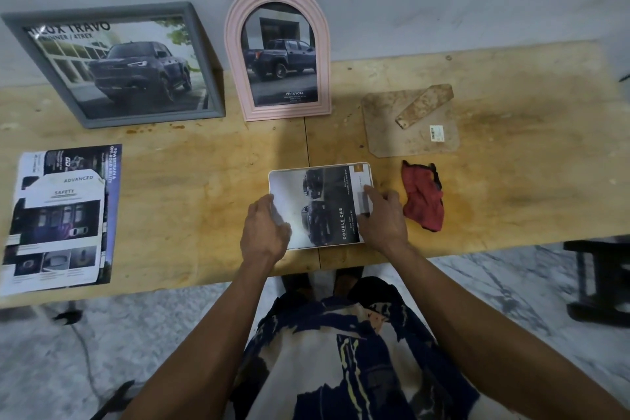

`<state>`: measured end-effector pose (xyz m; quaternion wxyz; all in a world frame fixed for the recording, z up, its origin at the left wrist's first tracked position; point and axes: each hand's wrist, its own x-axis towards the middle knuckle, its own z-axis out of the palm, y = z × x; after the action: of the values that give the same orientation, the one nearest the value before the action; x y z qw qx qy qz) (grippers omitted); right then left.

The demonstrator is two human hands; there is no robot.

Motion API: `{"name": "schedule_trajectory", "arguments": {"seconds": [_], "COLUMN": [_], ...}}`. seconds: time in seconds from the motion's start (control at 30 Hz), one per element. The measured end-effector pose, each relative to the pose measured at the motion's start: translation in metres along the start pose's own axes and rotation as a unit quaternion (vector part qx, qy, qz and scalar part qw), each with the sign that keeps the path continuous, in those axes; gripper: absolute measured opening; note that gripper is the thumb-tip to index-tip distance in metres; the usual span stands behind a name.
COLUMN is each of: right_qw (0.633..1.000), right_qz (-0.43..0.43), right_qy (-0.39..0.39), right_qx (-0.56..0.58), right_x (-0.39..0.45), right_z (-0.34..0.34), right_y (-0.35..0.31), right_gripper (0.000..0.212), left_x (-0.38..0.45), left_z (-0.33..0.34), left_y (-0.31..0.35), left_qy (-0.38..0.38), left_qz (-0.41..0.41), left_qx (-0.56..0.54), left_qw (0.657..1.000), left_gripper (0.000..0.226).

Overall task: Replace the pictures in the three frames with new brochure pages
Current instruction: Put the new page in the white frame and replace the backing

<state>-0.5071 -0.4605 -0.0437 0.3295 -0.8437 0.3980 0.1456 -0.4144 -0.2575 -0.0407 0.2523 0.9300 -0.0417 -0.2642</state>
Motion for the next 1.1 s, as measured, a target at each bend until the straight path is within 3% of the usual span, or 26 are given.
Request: {"name": "schedule_trajectory", "arguments": {"seconds": [0.17,0.27,0.5,0.73,0.9,1.1], "right_qw": [0.995,0.99,0.978,0.978,0.992,0.985], "right_qz": [-0.028,-0.006,0.042,0.096,0.074,0.126], "right_qy": [0.082,0.123,0.181,0.132,0.084,0.058], "right_qx": [0.04,0.065,0.099,0.132,0.066,0.098], "right_x": [0.0,0.003,0.051,0.129,0.178,0.208], "right_z": [-0.002,-0.02,-0.084,-0.139,-0.167,-0.167], "right_y": [-0.005,-0.005,0.015,0.045,0.057,0.059], "right_gripper": [0.043,0.053,0.049,0.055,0.058,0.062], "left_x": [0.002,0.009,0.038,0.08,0.106,0.121], "left_z": [-0.003,-0.001,0.02,0.048,0.068,0.081], "left_y": [0.006,0.028,0.114,0.202,0.247,0.268], "left_qy": [0.056,0.088,0.033,-0.016,-0.029,-0.015], "left_qz": [0.038,0.045,0.097,0.044,-0.019,-0.045], "left_qx": [0.026,0.01,-0.068,-0.087,-0.063,-0.027], "left_qw": [0.997,0.995,0.992,0.995,0.997,0.998], "left_gripper": [0.071,0.071,0.06,0.061,0.024,0.043]}}
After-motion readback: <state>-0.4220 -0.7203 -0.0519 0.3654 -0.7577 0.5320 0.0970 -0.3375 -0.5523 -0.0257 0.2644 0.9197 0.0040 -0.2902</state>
